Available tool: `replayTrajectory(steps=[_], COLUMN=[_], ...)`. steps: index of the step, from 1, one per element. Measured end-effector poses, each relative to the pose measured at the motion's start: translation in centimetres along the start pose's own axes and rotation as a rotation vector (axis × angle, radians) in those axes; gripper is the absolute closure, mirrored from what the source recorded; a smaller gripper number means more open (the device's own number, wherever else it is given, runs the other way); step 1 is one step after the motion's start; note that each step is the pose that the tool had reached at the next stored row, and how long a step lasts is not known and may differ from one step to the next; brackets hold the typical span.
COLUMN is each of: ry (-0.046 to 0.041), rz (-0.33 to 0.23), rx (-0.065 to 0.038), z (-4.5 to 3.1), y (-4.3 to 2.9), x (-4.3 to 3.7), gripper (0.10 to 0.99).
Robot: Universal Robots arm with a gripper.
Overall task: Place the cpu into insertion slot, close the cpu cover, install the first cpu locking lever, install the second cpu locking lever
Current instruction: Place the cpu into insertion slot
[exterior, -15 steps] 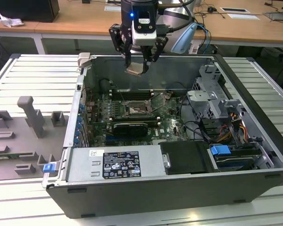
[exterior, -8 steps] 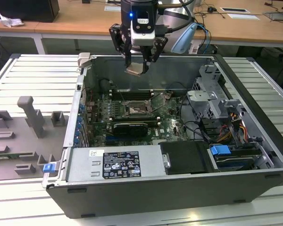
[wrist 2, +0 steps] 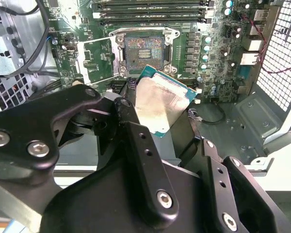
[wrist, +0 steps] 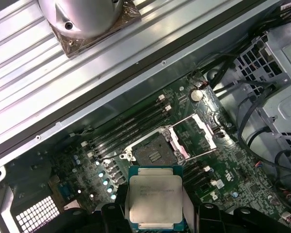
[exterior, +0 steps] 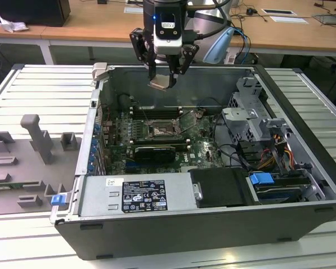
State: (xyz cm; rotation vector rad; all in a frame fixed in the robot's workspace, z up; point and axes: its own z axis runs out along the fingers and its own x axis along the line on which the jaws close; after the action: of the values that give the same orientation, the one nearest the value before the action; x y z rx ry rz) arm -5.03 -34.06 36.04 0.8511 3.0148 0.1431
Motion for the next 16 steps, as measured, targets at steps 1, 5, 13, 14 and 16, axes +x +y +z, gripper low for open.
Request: replayTrajectory(steps=[1,5,13,14,16], ry=[-0.0006,-0.0017,-0.0046,-0.0051,-0.0059], rz=[0.007,0.019,0.052,0.057,0.065], rx=[0.000,0.000,-0.001,-0.001,-0.001], z=[0.01,0.01,0.03,0.03,0.04], y=[-0.01,-0.03,-0.07,-0.07,-0.10], x=[0.02,0.05,0.11,0.11,0.15], gripper=[0.557,0.557,0.557,0.557,0.557])
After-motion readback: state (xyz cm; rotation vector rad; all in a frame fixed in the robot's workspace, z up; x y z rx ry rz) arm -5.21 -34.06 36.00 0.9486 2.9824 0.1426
